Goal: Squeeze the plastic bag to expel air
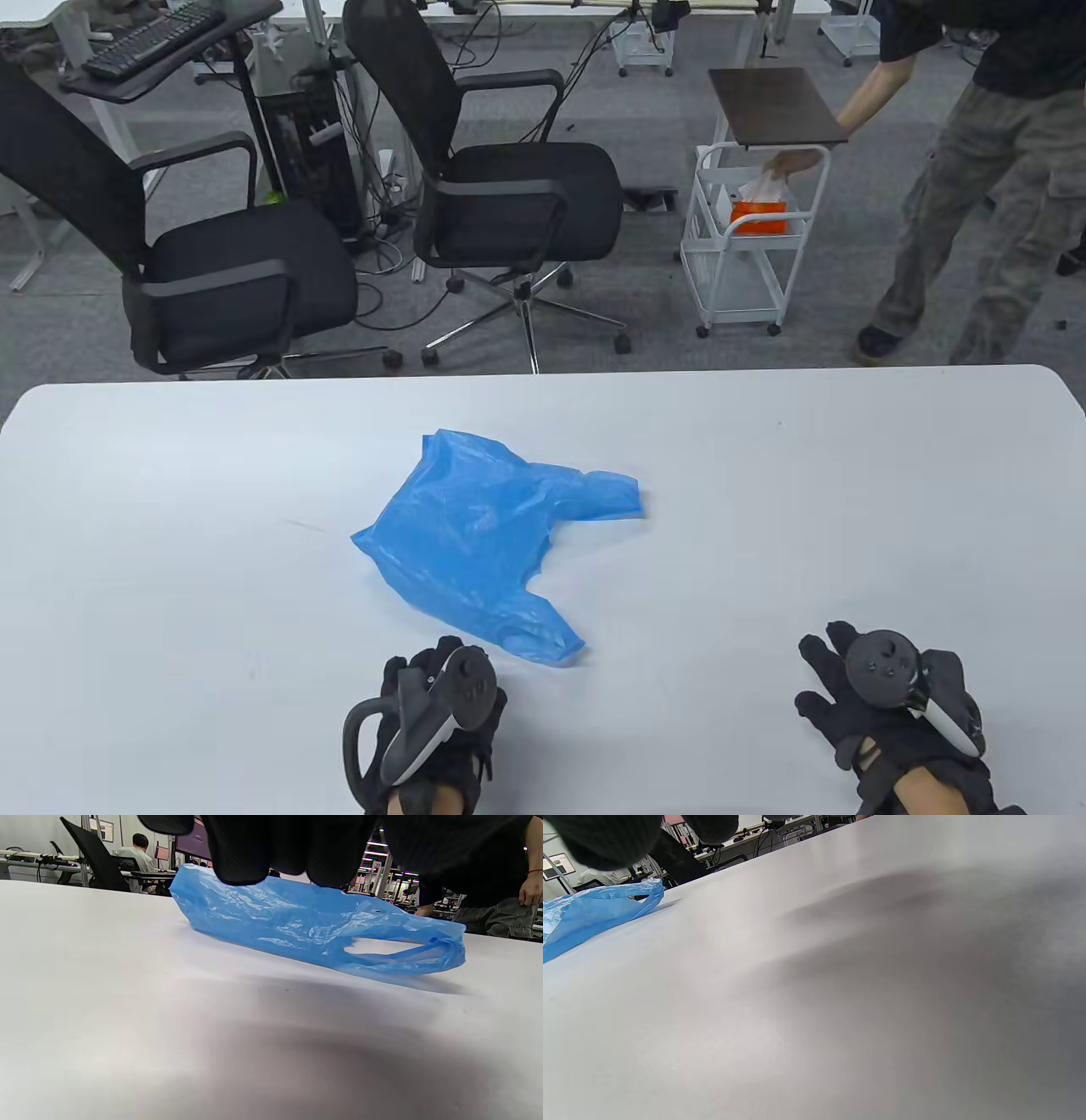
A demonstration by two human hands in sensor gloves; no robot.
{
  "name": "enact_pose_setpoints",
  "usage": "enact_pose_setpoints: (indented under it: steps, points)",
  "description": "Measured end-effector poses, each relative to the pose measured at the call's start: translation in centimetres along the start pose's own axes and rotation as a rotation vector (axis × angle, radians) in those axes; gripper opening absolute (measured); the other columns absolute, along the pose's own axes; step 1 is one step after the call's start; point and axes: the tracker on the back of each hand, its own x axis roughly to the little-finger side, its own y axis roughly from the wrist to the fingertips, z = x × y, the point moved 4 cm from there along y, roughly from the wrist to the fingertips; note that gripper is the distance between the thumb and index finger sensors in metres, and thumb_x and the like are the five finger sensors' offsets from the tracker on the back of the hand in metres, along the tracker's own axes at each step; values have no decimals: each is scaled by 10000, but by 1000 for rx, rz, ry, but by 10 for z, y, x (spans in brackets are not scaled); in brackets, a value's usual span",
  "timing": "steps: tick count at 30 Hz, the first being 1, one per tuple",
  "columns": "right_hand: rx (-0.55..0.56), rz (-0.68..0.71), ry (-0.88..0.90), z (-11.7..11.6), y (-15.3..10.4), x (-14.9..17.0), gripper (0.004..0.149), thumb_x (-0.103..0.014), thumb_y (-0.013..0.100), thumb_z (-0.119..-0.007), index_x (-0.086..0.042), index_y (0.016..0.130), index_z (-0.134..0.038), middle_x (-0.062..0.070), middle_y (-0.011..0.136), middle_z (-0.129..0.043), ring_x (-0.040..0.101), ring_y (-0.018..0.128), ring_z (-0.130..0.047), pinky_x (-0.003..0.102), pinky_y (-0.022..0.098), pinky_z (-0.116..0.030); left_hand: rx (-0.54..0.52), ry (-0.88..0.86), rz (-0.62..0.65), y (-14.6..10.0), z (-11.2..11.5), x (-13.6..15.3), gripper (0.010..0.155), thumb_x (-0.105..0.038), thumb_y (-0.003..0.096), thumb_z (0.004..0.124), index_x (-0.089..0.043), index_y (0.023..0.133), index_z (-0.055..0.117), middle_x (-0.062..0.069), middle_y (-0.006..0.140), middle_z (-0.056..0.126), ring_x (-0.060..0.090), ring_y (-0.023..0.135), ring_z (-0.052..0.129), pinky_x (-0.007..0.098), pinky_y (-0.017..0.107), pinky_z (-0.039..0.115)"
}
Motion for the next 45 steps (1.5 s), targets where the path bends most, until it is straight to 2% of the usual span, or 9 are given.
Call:
enact_pose_setpoints:
  steps: [8, 13, 19, 25, 29, 35, 38, 42, 45]
  points:
    - [-29, 32, 15, -2, -2, -4, 690, -583, 386, -670, -468, 991, -359, -46, 1147, -162, 306, 1092, -213, 560, 789, -254, -4, -33, -19, 1, 0, 6, 541, -486, 376, 736, -300, 883, 709, -25, 999, 639, 299, 944, 730, 580, 757, 493]
    - [-46, 47, 52, -2, -1, -5, 686, -580, 388, -671, -460, 992, -368, -42, 1144, -201, 307, 1091, -218, 560, 788, -257, -76, 268, -158, 13, -16, 9, 493, -374, 396, 746, -398, 880, 661, -103, 1005, 600, 225, 958, 731, 521, 779, 537]
    - [-40, 88, 63, 2, -4, -10, 685, -581, 388, -670, -459, 992, -371, -41, 1146, -209, 310, 1090, -222, 559, 788, -259, -145, 446, -129, 50, -41, -2, 691, -518, 323, 853, -503, 915, 497, -146, 1052, 417, 208, 1028, 594, 502, 799, 496]
    - [-39, 116, 91, 4, -7, -12, 685, -582, 391, -669, -456, 995, -371, -36, 1148, -215, 312, 1090, -228, 560, 787, -264, -67, 575, -54, 97, -27, -11, 723, -538, 307, 864, -565, 913, 471, -156, 1082, 309, 246, 1084, 467, 532, 811, 426]
    - [-60, 126, 101, 3, -7, -16, 685, -583, 392, -668, -454, 996, -370, -34, 1148, -216, 315, 1089, -228, 560, 787, -264, -33, 591, -61, 113, -14, -7, 683, -522, 309, 876, -555, 904, 542, -148, 1093, 297, 259, 1102, 423, 547, 820, 391]
    - [-75, 151, 98, 1, -7, -23, 685, -584, 393, -667, -454, 996, -370, -34, 1148, -218, 314, 1089, -229, 560, 786, -264, -62, 590, -53, 118, -6, -5, 377, -492, 331, 856, -505, 706, 816, -160, 1081, 395, 246, 1097, 444, 548, 817, 380]
    - [-74, 155, 98, 1, -7, -24, 684, -584, 393, -667, -455, 996, -371, -34, 1148, -220, 314, 1089, -230, 560, 787, -265, -55, 571, -45, 119, -4, -4, 366, -491, 330, 855, -474, 695, 841, -164, 1075, 420, 243, 1098, 448, 554, 818, 371]
    - [-72, 154, 115, 2, -7, -22, 685, -584, 393, -667, -453, 997, -372, -31, 1149, -221, 317, 1089, -233, 561, 786, -267, -87, 432, -64, 119, -18, -2, 372, -487, 333, 852, -429, 700, 851, -155, 1071, 440, 246, 1099, 454, 560, 817, 370]
    - [-77, 155, 127, 3, -6, -22, 683, -584, 394, -667, -451, 997, -374, -31, 1149, -224, 318, 1088, -234, 561, 786, -268, -135, 223, -99, 119, -45, 0, 381, -476, 341, 848, -379, 709, 855, -141, 1069, 459, 256, 1096, 463, 568, 815, 371]
